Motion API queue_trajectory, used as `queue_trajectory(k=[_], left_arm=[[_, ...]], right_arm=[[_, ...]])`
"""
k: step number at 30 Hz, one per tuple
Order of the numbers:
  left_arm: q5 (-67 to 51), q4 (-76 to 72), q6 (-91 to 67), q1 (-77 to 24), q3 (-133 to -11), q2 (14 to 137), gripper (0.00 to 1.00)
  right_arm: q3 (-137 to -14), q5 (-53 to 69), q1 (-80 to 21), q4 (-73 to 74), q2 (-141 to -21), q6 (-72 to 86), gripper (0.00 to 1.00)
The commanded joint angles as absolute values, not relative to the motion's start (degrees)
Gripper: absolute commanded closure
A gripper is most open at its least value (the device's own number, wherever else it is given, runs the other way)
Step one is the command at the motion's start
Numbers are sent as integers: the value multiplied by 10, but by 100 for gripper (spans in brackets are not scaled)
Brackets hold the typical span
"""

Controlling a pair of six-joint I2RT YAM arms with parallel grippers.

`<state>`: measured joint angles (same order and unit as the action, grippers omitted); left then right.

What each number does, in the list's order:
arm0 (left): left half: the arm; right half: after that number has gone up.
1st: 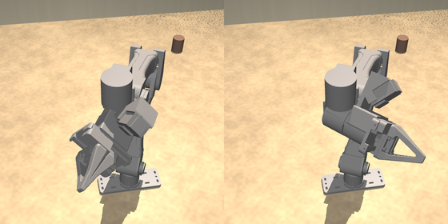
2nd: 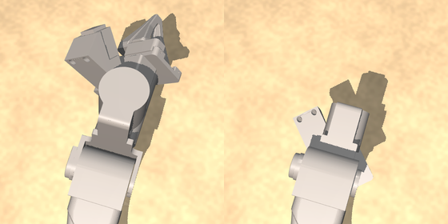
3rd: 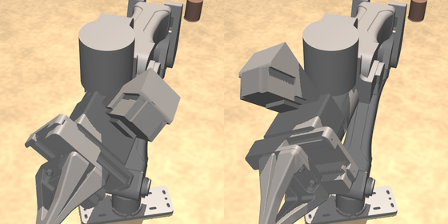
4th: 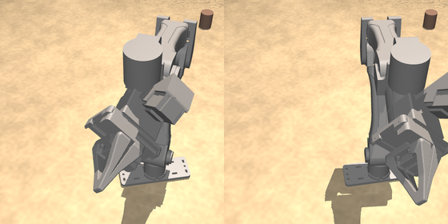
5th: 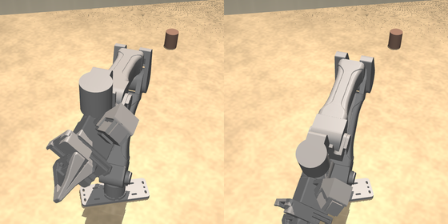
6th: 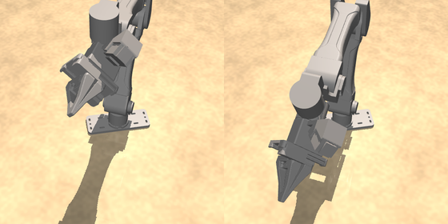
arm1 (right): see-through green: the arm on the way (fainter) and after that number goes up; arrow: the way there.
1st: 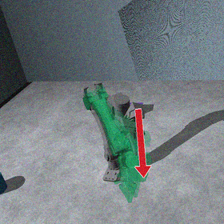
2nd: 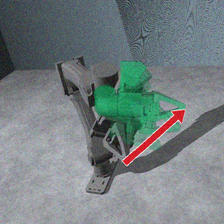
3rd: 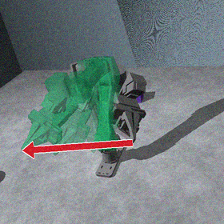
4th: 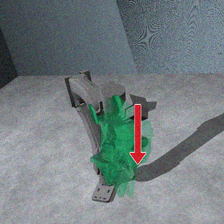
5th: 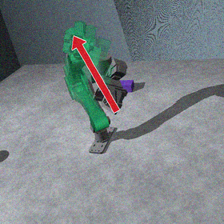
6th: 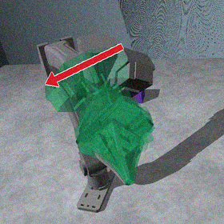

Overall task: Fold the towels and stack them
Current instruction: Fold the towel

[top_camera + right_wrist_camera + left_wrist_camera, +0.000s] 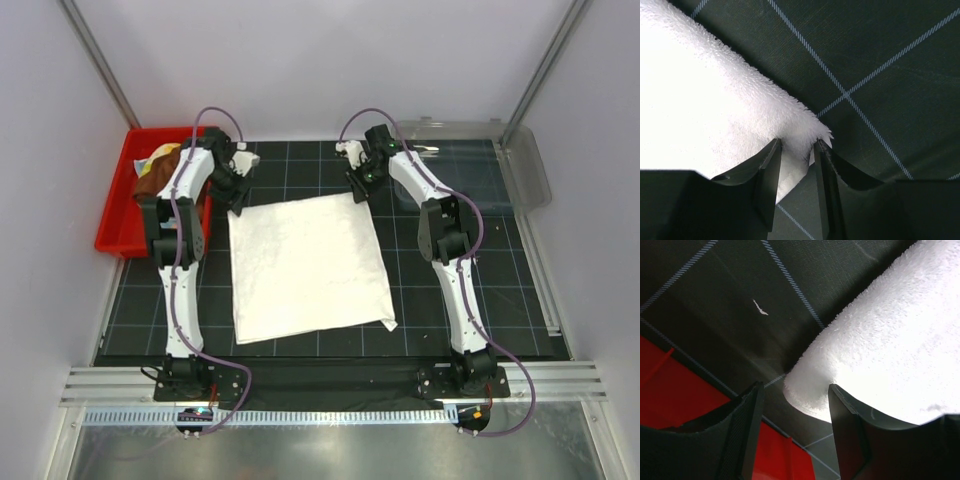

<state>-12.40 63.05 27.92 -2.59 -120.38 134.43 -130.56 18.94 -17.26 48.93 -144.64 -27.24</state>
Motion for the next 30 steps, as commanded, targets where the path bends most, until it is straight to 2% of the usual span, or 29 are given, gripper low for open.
queue_trajectory(k=[1, 5, 8, 11, 15, 19, 20, 21, 23, 27, 28, 30], left_arm=[[-112, 649, 293, -19, -1234, 1358, 43], [-109, 654, 296, -26, -1240, 1368, 46], [-110, 654, 295, -28, -1245, 1374, 50], [-109, 659, 294, -32, -1257, 1380, 58], [-105, 657, 294, -38, -1266, 1386, 69], [-98, 652, 293, -42, -1267, 1385, 71], [-96, 652, 293, -42, -1268, 1385, 70], [-96, 650, 292, -42, -1268, 1384, 64], [-92, 646, 292, -42, -1269, 1385, 62], [-90, 642, 292, -44, -1270, 1387, 59], [-91, 642, 294, -46, -1271, 1387, 59], [-85, 640, 294, -46, -1273, 1389, 61]], right_arm=[[-1317, 163, -171, 455, -1419, -278, 59], [-1317, 157, -171, 445, -1417, -281, 59], [-1317, 153, -171, 439, -1414, -282, 49], [-1317, 149, -171, 430, -1411, -282, 46], [-1300, 136, -171, 393, -1397, -272, 47], [-1286, 127, -171, 372, -1390, -273, 52], [-1287, 130, -171, 371, -1390, -275, 53], [-1288, 132, -171, 372, -1393, -277, 54], [-1292, 138, -171, 375, -1397, -279, 56], [-1294, 149, -171, 377, -1402, -278, 53], [-1295, 152, -171, 375, -1402, -276, 48], [-1296, 163, -171, 371, -1400, -272, 48]])
